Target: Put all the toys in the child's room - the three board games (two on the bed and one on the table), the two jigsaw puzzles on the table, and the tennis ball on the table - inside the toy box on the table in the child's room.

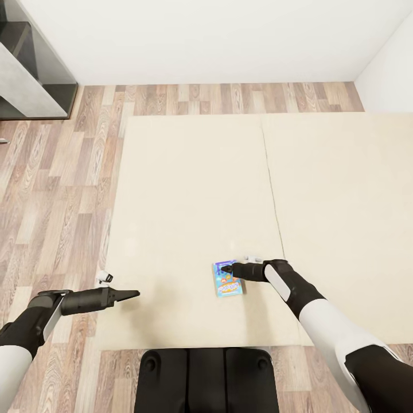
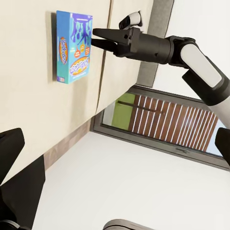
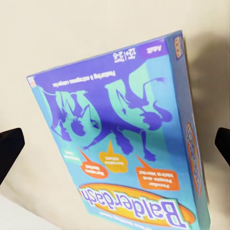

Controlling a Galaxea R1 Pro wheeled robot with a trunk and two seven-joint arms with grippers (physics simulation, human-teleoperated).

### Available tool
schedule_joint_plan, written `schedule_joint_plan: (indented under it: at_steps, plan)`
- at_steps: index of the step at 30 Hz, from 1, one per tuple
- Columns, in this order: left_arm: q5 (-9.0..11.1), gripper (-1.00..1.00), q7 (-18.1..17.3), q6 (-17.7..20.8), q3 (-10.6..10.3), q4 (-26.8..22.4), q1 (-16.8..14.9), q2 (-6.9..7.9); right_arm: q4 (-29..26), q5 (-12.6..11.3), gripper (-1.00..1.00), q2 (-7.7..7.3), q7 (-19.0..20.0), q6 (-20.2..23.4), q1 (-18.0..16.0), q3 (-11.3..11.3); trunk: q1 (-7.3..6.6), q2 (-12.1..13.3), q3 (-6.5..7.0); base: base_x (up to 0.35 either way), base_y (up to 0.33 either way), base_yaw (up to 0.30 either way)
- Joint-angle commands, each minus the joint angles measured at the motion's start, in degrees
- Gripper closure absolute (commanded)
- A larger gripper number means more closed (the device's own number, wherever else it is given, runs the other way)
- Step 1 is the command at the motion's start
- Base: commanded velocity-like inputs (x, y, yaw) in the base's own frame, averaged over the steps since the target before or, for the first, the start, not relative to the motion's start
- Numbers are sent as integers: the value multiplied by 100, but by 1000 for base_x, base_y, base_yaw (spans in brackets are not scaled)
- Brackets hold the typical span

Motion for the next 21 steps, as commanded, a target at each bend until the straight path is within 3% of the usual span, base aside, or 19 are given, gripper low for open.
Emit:
schedule_joint_plan:
  at_steps: [1,21]
  plan:
    - [-1,-100,-21,61,-2,-1,-1,1,-4,4,-100,-7,13,12,-3,22,3,-9,-6,0,0,0]
    - [-1,-100,-21,61,0,-1,-1,10,-3,-8,-100,0,15,4,-2,21,3,-9,-48,0,0,0]
